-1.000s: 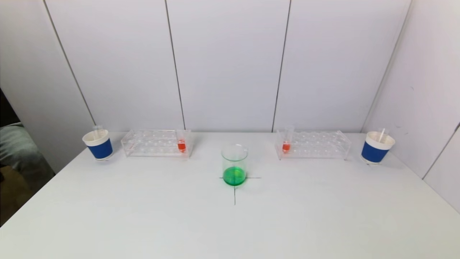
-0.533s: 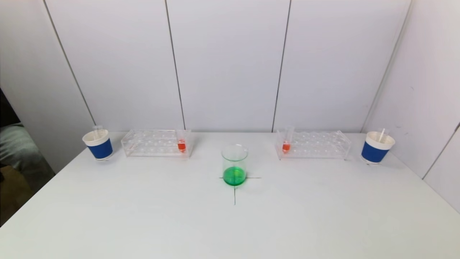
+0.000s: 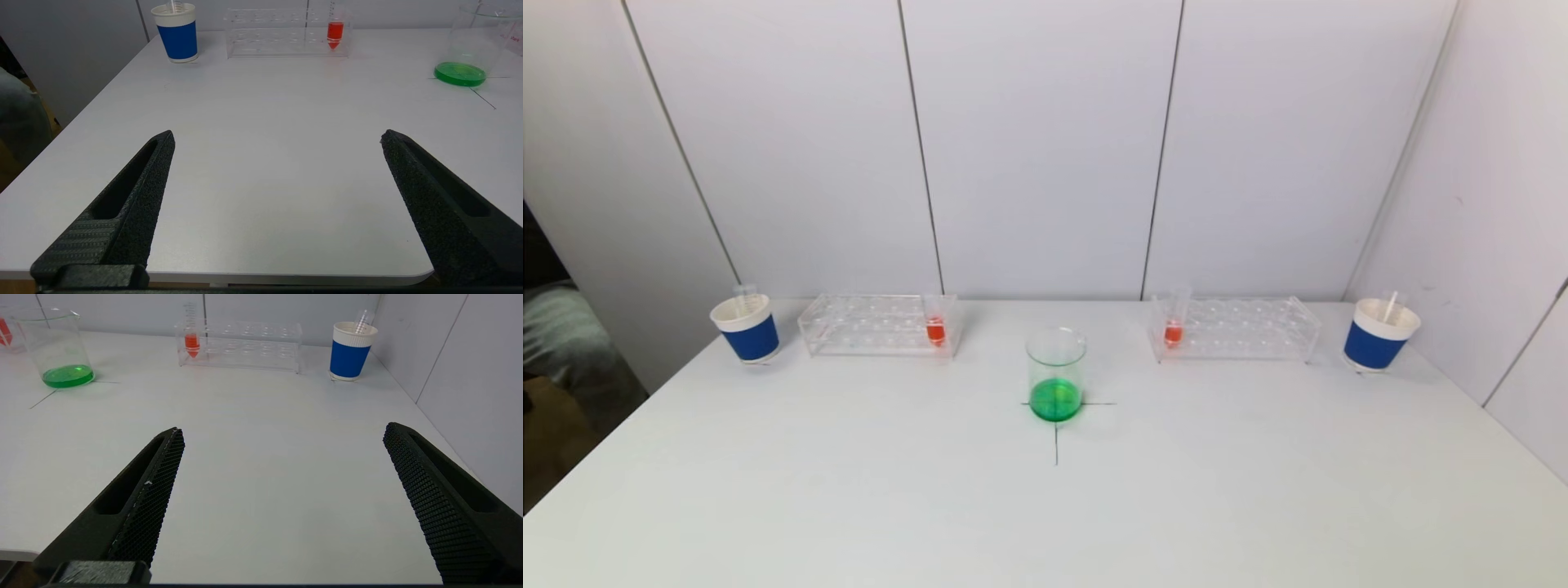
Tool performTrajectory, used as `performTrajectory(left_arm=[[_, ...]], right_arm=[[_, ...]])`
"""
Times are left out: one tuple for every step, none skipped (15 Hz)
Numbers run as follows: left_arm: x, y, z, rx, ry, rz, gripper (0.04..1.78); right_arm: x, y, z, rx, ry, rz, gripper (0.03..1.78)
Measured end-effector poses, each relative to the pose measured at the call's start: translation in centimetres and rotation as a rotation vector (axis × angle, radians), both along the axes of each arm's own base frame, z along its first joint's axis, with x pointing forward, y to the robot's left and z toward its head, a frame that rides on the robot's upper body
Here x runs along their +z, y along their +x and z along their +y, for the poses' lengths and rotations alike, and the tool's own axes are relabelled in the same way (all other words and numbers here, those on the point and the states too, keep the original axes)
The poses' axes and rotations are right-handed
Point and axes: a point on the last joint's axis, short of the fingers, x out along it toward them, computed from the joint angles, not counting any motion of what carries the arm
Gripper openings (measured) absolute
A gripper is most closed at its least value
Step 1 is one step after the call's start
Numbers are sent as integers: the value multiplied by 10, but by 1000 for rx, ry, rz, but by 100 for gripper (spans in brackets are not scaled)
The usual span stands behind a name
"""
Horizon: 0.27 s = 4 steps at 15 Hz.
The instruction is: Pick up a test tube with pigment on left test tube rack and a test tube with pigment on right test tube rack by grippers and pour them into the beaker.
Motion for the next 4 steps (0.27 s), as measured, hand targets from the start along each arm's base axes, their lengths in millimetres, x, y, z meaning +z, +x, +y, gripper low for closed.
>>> performTrajectory(left_arm=[[0, 0, 0, 0, 0, 0, 176], [0, 0, 0, 0, 0, 0, 176], [0, 0, 0, 0, 0, 0, 176], [0, 0, 0, 0, 0, 0, 176]], right_arm=[[0, 0, 0, 0, 0, 0, 177], [0, 0, 0, 0, 1, 1, 177], [0, 0, 0, 0, 0, 0, 177], [0, 0, 0, 0, 0, 0, 177]])
